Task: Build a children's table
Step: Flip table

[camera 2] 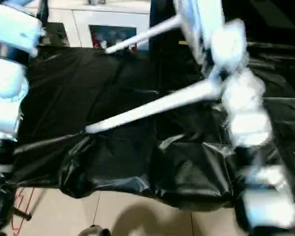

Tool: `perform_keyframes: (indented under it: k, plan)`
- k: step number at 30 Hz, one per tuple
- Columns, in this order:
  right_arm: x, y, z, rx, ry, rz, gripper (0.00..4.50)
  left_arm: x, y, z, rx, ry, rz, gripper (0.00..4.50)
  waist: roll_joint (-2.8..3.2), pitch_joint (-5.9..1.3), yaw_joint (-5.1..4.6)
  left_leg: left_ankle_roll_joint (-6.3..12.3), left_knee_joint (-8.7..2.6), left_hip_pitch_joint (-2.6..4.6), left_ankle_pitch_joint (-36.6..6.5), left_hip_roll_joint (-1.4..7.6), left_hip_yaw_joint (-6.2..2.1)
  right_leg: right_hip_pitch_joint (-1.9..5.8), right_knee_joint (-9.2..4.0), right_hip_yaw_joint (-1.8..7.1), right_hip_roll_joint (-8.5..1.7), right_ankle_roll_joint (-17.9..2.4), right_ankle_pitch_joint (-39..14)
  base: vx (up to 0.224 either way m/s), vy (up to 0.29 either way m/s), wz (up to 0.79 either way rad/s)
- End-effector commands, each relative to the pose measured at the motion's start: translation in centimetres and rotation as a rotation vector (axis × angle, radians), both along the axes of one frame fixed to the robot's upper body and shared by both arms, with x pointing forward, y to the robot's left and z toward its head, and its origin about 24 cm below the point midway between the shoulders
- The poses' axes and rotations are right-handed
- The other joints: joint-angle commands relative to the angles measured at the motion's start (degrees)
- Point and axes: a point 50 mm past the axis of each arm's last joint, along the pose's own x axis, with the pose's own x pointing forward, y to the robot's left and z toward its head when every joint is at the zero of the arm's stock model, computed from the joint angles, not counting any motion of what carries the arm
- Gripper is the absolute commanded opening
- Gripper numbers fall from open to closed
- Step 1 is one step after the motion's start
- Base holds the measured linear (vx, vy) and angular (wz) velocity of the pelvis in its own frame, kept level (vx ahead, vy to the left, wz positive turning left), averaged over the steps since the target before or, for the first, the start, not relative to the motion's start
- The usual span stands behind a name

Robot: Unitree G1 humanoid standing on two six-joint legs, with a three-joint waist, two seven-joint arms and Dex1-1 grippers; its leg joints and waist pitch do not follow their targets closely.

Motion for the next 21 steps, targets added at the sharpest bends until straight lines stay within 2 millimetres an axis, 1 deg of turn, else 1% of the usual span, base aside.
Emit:
perform_keyframes:
  k: [1, 2, 3, 4, 5, 6, 7, 8, 9, 10, 11, 12, 13, 14, 15, 16, 17, 18, 19, 20, 21]
  plan:
    - [-0.7, -1.7, 4.5, 0.033, -0.145, -0.026, 1.68, 0.2, 2.7, -2.5, -0.273, 0.112, 0.007, 2.53, -1.5, -4.04, -0.56, 0.55, -3.03, 2.14, -11.94, 1.2, -0.48, 2.03, -4.66, 1.55, -1.82, -9.84, -10.28, 0.0, 0.0, 0.0]
    - [-0.7, -1.5, 6.1, 0.009, -0.179, -0.008, 1.68, -0.1, 2.7, -3.4, -0.317, 0.149, -0.006, 2.52, -1.85, -4.05, -0.66, 0.79, -3.04, 1.83, -11.82, 1.15, -0.57, 2.27, -4.63, 1.52, -1.96, -9.5, -10.59, 0.0, 0.0, 0.0]
    - [-0.7, -1.2, 7.0, -0.012, -0.194, 0.015, 1.68, -0.4, 2.8, -4.1, -0.347, 0.176, -0.01, 2.52, -1.72, -4.13, -0.66, 0.88, -3.05, 1.89, -11.74, 1.24, -0.62, 2.27, -4.59, 1.51, -2.11, -9.56, -10.46, 0.0, 0.0, 0.0]
    - [-0.7, -1.2, 7.1, -0.016, -0.197, 0.02, 1.68, -0.5, 2.8, -4.2, -0.352, 0.182, -0.01, 2.49, -1.46, -4.1, -0.9, 1.07, -2.96, 1.64, -11.32, 1.21, -0.65, 2.27, -4.58, 1.48, -2.07, -9.7, -9.4, 0.0, 0.0, 0.0]
    - [-0.7, -0.9, 7.7, -0.031, -0.204, 0.036, 1.68, -0.7, 2.8, -4.6, -0.373, 0.199, -0.013, 2.47, -1.41, -4.08, -0.89, 1.16, -2.99, 1.63, -11.12, 1.22, -0.63, 2.26, -4.65, 1.5, -1.98, -9.51, -9.02, 0.0, 0.0, 0.0]
    - [-0.7, -0.6, 8.3, -0.043, -0.21, 0.071, 1.68, -1.0, 2.9, -5.3, -0.389, 0.223, -0.012, 2.46, -1.51, -4.11, -1.05, 1.35, -2.92, 1.64, -11.2, 1.21, -0.63, 2.2, -4.52, 1.47, -1.91, -9.68, -7.99, 0.0, 0.0, 0.0]
    - [-0.7, -0.3, 8.7, -0.052, -0.213, 0.096, 1.68, -1.3, 2.9, -5.7, -0.398, 0.24, -0.009, 2.45, -1.63, -4.09, -1.32, 1.66, -2.95, 1.41, -11.26, 1.22, -0.72, 2.41, -4.44, 1.37, -1.93, -9.85, -7.48, 0.0, 0.0, 0.0]
    - [-0.7, -0.3, 8.7, -0.052, -0.213, 0.096, 1.68, -1.3, 2.9, -5.7, -0.398, 0.24, -0.009, 2.41, -1.63, -4.09, -1.32, 1.66, -2.95, 1.41, -11.26, 1.22, -0.72, 2.41, -4.44, 1.37, -1.93, -9.85, -7.48, 0.0, 0.0, 0.0]
    - [-0.5, 0.4, 9.5, -0.099, -0.207, 0.148, 1.68, -2.1, 3.1, -6.6, -0.395, 0.271, 0.01, 2.41, -2.08, -4.16, -1.51, 2.1, -2.84, 1.5, -11.38, 1.27, -0.65, 2.33, -4.45, 1.38, -1.87, -9.83, -7.44, 0.0, 0.0, 0.0]
    - [-0.3, 0.8, 9.7, -0.126, -0.2, 0.171, 1.68, -2.5, 3.2, -6.9, -0.397, 0.285, 0.02, 2.38, -2.23, -4.05, -1.59, 2.37, -2.89, 1.33, -11.59, 1.36, -0.7, 2.4, -4.52, 1.3, -2.03, -10.06, -7.88, 0.0, 0.0, 0.0]
    - [-0.1, 1.0, 9.8, -0.142, -0.196, 0.186, 1.68, -2.7, 3.3, -7.1, -0.397, 0.295, 0.027, 2.38, -2.2, -4.05, -1.7, 2.4, -2.8, 1.21, -11.5, 1.35, -0.74, 2.42, -4.42, 1.3, -2.09, -10.12, -8.02, 0.0, 0.0, 0.0]
    - [0.0, 1.2, 9.9, -0.143, -0.193, 0.201, 1.68, -2.8, 3.3, -7.2, -0.393, 0.301, 0.028, 2.36, -2.33, -3.95, -1.87, 2.58, -2.8, 1.29, -12.04, 1.39, -0.66, 2.23, -4.57, 1.27, -1.98, -10.24, -8.94, 0.0, 0.0, 0.0]
    - [0.1, 1.4, 10.0, -0.141, -0.191, 0.21, 2.03, -2.9, 3.3, -7.2, -0.391, 0.305, 0.028, 2.31, -2.3, -3.86, -1.84, 2.45, -2.81, 1.37, -12.56, 1.38, -0.62, 2.08, -4.74, 1.32, -1.94, -9.95, -10.13, 0.0, 0.0, 0.0]
    - [0.2, 1.5, 10.0, -0.139, -0.191, 0.22, 2.24, -2.9, 3.2, -7.2, -0.383, 0.305, 0.029, 2.28, -2.06, -3.79, -1.79, 1.98, -2.89, 1.5, -13.11, 1.42, -0.7, 1.95, -4.83, 1.37, -1.87, -9.57, -10.82, 0.0, 0.0, 0.0]
    - [0.3, 1.9, 10.0, -0.138, -0.191, 0.238, 2.37, -3.0, 3.2, -7.0, -0.373, 0.305, 0.031, 2.26, -1.99, -3.84, -1.91, 1.6, -2.9, 1.57, -13.74, 1.48, -0.73, 1.85, -4.74, 1.36, -1.85, -9.65, -11.02, 0.0, 0.0, 0.0]
    - [0.4, 2.5, 10.0, -0.134, -0.194, 0.265, 2.44, -3.1, 3.1, -6.8, -0.358, 0.304, 0.032, 2.25, -2.44, -3.75, -1.99, 1.06, -3.06, 1.61, -14.6, 1.45, -0.73, 1.81, -4.9, 1.29, -1.69, -9.21, -11.66, 0.0, 0.0, 0.0]
    - [0.4, 2.5, 10.0, -0.134, -0.194, 0.266, 2.44, -3.1, 3.1, -6.8, -0.357, 0.304, 0.032, 2.25, -2.47, -3.74, -1.91, 0.82, -3.03, 1.78, -15.25, 1.5, -0.71, 1.63, -4.85, 1.37, -1.7, -9.08, -11.91, 0.0, 0.0, 0.0]
    - [0.4, 2.8, 10.0, -0.131, -0.195, 0.279, 2.61, -3.1, 3.1, -6.7, -0.354, 0.305, 0.032, 2.23, -2.35, -3.73, -1.89, 0.33, -3.18, 1.78, -15.85, 1.51, -0.86, 1.69, -4.89, 1.35, -1.73, -8.8, -12.16, 0.0, 0.0, 0.0]
    - [0.4, 3.0, 10.0, -0.125, -0.202, 0.29, 2.75, -3.1, 3.1, -6.7, -0.35, 0.308, 0.032, 2.21, -2.22, -3.71, -1.87, -0.21, -3.28, 1.87, -16.17, 1.55, -0.9, 1.54, -4.86, 1.36, -1.65, -8.62, -11.64, 0.0, 0.0, 0.0]
    - [0.4, 3.0, 10.0, -0.125, -0.202, 0.29, 2.81, -3.1, 3.1, -6.7, -0.35, 0.308, 0.032, 2.19, -2.22, -3.71, -1.87, -0.21, -3.28, 1.87, -16.17, 1.55, -0.9, 1.54, -4.86, 1.36, -1.65, -8.62, -11.64, 0.0, 0.0, 0.0]
    - [0.5, 3.2, 10.0, -0.107, -0.215, 0.314, 2.93, -3.2, 3.0, -6.6, -0.343, 0.314, 0.032, 2.17, -2.47, -3.75, -2.01, -0.83, -3.39, 1.81, -17.04, 1.56, -1.01, 1.64, -4.73, 1.31, -1.63, -8.45, -11.13, 0.0, 0.0, 0.0]
